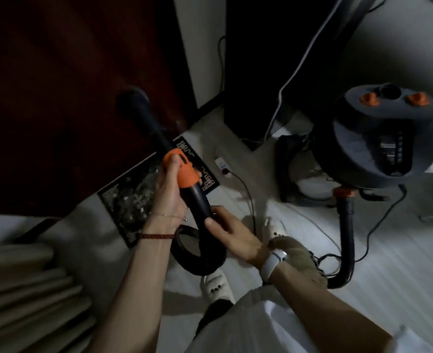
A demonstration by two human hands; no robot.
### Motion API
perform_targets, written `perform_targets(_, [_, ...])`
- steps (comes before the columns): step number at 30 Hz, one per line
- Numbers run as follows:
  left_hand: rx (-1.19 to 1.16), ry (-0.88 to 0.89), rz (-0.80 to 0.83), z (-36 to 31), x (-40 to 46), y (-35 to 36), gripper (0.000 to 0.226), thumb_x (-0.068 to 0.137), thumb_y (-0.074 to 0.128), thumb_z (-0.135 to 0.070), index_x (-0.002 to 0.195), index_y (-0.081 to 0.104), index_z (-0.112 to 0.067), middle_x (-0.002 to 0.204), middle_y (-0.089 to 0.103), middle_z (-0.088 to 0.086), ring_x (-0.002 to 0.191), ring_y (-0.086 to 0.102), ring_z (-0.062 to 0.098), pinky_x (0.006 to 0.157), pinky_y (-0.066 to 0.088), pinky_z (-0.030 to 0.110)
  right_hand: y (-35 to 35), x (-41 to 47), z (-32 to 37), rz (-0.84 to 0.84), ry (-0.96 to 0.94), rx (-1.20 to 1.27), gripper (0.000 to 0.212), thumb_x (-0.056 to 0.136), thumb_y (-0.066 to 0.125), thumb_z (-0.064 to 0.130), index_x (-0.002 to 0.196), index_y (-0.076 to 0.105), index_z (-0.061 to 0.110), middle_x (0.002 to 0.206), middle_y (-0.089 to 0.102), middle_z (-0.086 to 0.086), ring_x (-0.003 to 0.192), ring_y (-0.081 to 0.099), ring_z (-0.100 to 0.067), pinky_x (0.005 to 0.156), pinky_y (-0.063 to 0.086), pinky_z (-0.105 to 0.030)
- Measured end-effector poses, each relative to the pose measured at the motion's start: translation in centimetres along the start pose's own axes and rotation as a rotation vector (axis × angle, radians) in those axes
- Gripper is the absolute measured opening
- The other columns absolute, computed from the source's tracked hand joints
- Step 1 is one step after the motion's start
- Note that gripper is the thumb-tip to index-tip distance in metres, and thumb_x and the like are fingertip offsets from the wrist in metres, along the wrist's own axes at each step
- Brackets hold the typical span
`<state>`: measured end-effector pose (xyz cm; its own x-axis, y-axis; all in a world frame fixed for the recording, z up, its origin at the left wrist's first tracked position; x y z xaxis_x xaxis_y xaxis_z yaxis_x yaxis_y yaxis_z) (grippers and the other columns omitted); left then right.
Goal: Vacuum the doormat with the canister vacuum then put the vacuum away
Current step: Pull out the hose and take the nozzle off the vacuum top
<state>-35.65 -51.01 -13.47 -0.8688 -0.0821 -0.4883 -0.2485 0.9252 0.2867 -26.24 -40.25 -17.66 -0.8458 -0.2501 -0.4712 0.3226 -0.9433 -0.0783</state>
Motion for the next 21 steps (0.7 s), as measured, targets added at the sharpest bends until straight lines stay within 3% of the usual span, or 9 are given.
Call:
perform_targets(3, [-0.076,-0.022,-0.061,-0.6,-2.1,-4.2,0.02,0.096,0.041,-0.03,0.096,0.051,-0.014,0.082,0.054,0.004,0.054,0.059,0.008,0.055,0.051,0.021,4.2,-1.0,1.4,0.041,-0.042,-0.067,0.019,0.086,0.056,0.046,0.094,0.04,0.04,0.087,0.051,0.017,0.085,0.053,-0.01,0.076,0.042,-0.025])
perform_targets(5, [-0.148,-0.077,-0.096,0.0,-3.2,-6.4,0.029,0.095,0.042,-0.035,0.105,0.051,-0.009,0.091,0.055,0.006,0.065,0.059,0.011,0.06,0.051,0.024,5.6,-1.8,1.7,-0.002,-0.078,-0.175,0.021,0.088,0.058,0.039,0.09,0.037,0.037,0.08,0.052,0.011,0.076,0.054,-0.013,0.068,0.042,-0.026])
perform_targets(8, [-0.248,-0.109,-0.145,0.8,-4.7,-8.4,0.033,0.095,0.044,-0.035,0.115,0.047,-0.009,0.093,0.053,0.005,0.074,0.059,0.016,0.067,0.05,0.029,6.3,-3.1,2.1,-0.038,-0.084,-0.348,0.026,0.088,0.056,0.043,0.1,0.041,0.025,0.083,0.06,-0.003,0.076,0.062,-0.025,0.066,0.048,-0.036])
perform_targets(12, [-0.296,-0.172,-0.184,2.8,-5.6,-9.1,0.034,0.097,0.044,-0.028,0.123,0.046,-0.008,0.101,0.051,0.011,0.084,0.057,0.021,0.086,0.05,0.04,5.2,-3.7,1.8,-0.089,-0.092,-0.692,0.036,0.089,0.051,0.046,0.103,0.042,0.014,0.089,0.062,-0.009,0.084,0.06,-0.032,0.062,0.033,-0.031])
perform_targets(14, [-0.305,-0.239,-0.184,4.6,-5.6,-9.0,0.025,0.095,0.046,-0.028,0.11,0.05,-0.008,0.108,0.051,0.014,0.086,0.058,0.022,0.079,0.054,0.037,4.5,-3.7,0.5,-0.085,-0.063,-0.76,0.037,0.089,0.049,0.047,0.104,0.042,0.014,0.095,0.065,-0.012,0.087,0.061,-0.034,0.063,0.035,-0.031])
perform_targets(16, [-0.317,-0.27,-0.187,6.6,-5.6,-8.4,0.019,0.095,0.048,-0.026,0.099,0.053,-0.009,0.098,0.056,0.012,0.082,0.059,0.021,0.068,0.053,0.034,3.6,-4.1,-0.8,-0.09,-0.036,-0.824,0.037,0.09,0.048,0.047,0.105,0.042,0.014,0.098,0.066,-0.012,0.089,0.062,-0.034,0.063,0.036,-0.032])
perform_targets(18, [-0.301,-0.331,-0.17,8.9,-5.7,-7.7,0.019,0.095,0.047,-0.027,0.092,0.054,-0.009,0.091,0.056,0.01,0.082,0.059,0.022,0.068,0.049,0.034,2.5,-4.8,-1.9,-0.105,-0.012,-0.915,0.036,0.09,0.046,0.047,0.105,0.041,0.014,0.099,0.066,-0.011,0.091,0.062,-0.034,0.063,0.035,-0.032])
perform_targets(21, [-0.273,-0.496,-0.136,12.2,-6.3,-7.1,0.034,0.094,0.05,-0.029,0.114,0.053,-0.002,0.098,0.058,0.015,0.087,0.059,0.025,0.065,0.048,0.034,1.0,-5.8,-2.5,-0.096,0.02,-1.169,0.036,0.093,0.04,0.046,0.109,0.039,0.014,0.098,0.065,-0.009,0.089,0.063,-0.033,0.061,0.034,-0.032])
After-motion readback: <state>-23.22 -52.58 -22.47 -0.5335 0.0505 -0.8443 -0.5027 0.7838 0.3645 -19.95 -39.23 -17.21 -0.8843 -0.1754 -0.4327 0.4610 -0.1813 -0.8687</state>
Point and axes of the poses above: each hand's wrist, its own x-axis towards the middle knuckle, its own y-axis out of the palm, z = x × y, the point moved 4 cm from there along x, towards the middle knuckle
